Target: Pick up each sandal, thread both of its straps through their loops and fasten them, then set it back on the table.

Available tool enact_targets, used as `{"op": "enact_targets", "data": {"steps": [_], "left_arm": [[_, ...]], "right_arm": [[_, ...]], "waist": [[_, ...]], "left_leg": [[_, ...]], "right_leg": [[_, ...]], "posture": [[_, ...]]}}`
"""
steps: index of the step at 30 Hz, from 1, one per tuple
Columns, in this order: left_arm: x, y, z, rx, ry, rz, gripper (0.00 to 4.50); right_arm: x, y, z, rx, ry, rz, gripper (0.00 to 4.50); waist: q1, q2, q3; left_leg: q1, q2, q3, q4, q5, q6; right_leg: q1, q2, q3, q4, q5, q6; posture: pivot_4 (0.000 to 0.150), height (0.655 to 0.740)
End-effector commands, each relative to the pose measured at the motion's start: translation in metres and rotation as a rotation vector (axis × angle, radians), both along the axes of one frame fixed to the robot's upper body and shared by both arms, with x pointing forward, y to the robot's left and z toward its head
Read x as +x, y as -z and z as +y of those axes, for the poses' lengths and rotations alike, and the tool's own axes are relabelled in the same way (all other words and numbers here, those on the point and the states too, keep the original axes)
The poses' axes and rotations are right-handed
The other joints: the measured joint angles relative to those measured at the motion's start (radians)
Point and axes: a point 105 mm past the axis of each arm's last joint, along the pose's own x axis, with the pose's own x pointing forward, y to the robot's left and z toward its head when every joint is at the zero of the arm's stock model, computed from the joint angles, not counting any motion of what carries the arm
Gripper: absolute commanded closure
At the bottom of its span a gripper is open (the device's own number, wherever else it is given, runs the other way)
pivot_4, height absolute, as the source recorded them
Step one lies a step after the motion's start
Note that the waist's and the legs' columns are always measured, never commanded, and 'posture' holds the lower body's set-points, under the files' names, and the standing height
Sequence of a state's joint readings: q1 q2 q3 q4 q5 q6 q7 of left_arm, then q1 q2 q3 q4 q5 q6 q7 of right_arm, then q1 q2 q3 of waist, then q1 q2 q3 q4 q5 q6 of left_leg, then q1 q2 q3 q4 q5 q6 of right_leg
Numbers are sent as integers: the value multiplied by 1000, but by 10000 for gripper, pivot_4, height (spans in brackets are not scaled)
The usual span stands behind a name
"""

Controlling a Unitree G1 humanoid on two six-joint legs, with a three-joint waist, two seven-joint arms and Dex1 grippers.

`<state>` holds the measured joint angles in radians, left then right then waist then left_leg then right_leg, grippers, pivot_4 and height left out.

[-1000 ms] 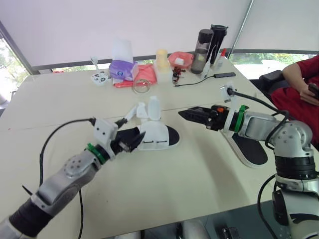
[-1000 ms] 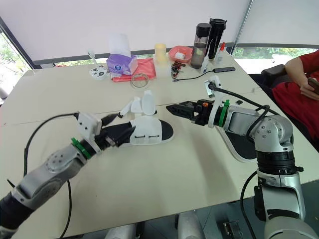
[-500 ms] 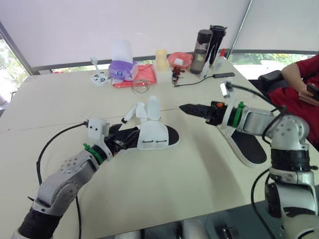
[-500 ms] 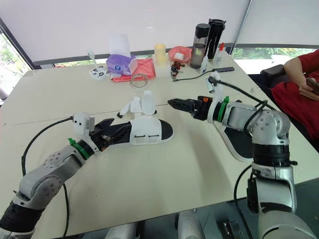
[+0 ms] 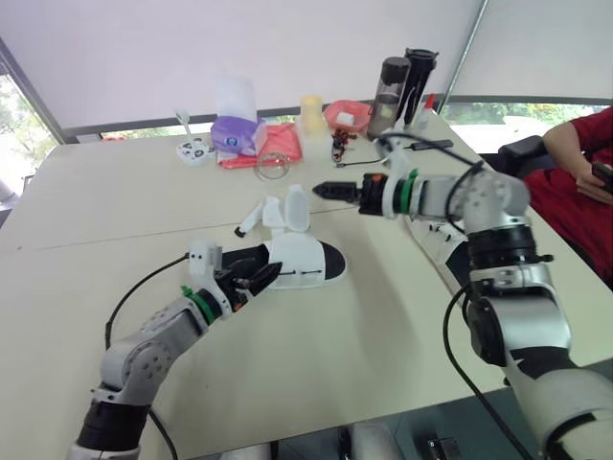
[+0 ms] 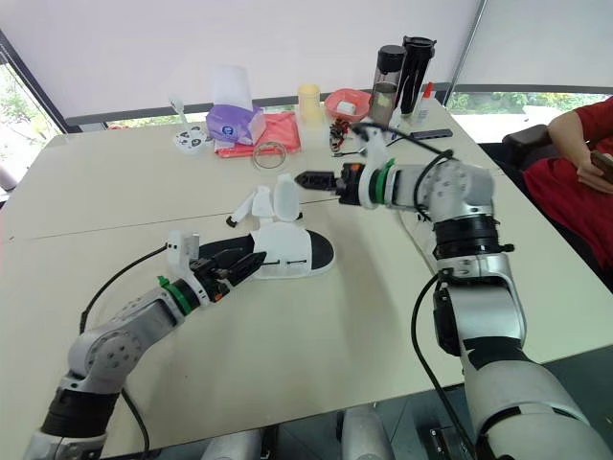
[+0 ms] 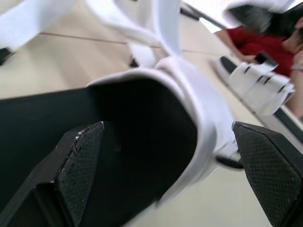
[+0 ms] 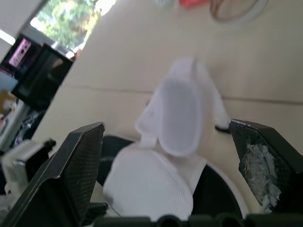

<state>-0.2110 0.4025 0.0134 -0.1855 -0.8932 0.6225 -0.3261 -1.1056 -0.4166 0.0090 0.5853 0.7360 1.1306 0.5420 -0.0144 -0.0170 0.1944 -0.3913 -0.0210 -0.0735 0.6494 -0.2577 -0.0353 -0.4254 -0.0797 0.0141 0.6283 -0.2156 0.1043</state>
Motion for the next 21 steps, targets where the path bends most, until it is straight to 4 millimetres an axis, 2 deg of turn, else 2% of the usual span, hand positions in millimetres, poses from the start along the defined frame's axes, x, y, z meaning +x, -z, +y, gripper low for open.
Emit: {"op": "enact_targets", "data": {"steps": [1,9,12,14,16,17,21], "left_arm": [[1,-8,-9,-18,55,-26,135],[-7,-14,-20,-114,157,38,135],[-5,-18,-22,-156,157,55,135],[-1,-21,-23,-175,152,64,5270],[2,-22,-23,-188,150,74,12945],[3,-23,-23,-193,155,84,19659],[10,-22,-24,-211,183,135,38458]], "right_arm": [[8,-19,-3,16,-8,-76,0],[19,-18,-11,44,0,-70,0],[22,-18,-13,55,13,-75,0],[22,-18,-15,62,17,-75,0],[22,-19,-16,65,20,-77,0],[22,-21,-17,71,21,-80,0],[16,-30,-21,93,11,-95,0]], "waist": [[-1,0,0],[-6,0,0],[-6,0,0],[-4,0,0],[-5,0,0],[-5,0,0],[-6,0,0]], "left_leg": [[0,0,0,0,0,0],[0,0,0,-1,0,0],[0,0,0,-1,0,0],[0,0,0,-1,0,0],[0,0,0,-1,0,0],[0,0,0,-1,0,0],[0,0,0,-1,0,0]], "right_leg": [[0,0,0,0,0,0],[0,0,0,0,0,0],[0,0,0,0,0,0],[0,0,0,0,0,0],[0,0,0,0,0,0],[0,0,0,0,0,0],[-1,0,0,0,0,0]], "posture": [[1500,7400],[1500,7400],[1500,7400],[1500,7400],[1500,7400],[1500,7400],[1500,7400]]}}
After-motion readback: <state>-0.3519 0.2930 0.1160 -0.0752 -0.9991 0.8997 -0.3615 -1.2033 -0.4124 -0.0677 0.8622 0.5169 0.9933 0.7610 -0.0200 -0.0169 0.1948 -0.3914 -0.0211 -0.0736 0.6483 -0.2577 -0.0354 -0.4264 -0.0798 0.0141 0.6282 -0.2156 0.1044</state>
